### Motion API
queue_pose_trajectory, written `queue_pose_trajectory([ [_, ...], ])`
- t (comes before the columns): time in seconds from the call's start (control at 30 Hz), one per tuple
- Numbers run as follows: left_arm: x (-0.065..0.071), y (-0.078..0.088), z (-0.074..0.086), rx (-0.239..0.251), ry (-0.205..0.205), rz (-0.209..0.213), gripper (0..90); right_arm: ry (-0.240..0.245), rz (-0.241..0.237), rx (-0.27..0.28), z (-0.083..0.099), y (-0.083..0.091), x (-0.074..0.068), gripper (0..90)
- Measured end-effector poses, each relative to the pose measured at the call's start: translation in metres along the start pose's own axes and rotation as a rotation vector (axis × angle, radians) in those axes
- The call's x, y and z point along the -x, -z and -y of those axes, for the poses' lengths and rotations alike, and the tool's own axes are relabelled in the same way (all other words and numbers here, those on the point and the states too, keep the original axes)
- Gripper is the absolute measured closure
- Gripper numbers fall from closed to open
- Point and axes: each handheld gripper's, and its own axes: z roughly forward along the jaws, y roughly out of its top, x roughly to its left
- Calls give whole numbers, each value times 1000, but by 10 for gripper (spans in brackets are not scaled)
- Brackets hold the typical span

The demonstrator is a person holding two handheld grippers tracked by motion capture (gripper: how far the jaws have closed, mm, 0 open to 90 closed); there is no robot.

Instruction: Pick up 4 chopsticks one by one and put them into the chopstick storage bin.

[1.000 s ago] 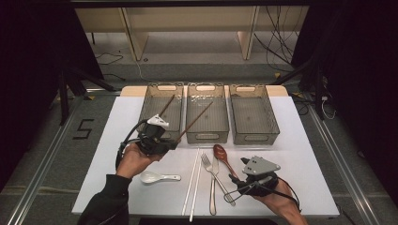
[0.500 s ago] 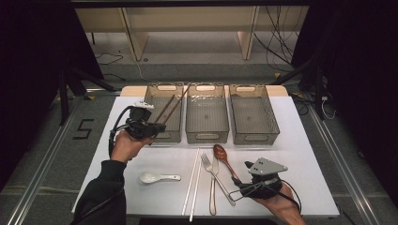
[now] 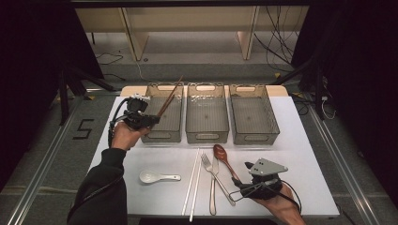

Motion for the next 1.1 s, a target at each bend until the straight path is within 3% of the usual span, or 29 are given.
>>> queue_pose_trajectory([
  [0.37,-16,-13,-5,-4,27,-31,832,4,-4,-4,0,-1,0,317],
  [1.1,-30,-38,-11,-49,52,-80,830,11,-6,-3,1,-1,-1,318],
])
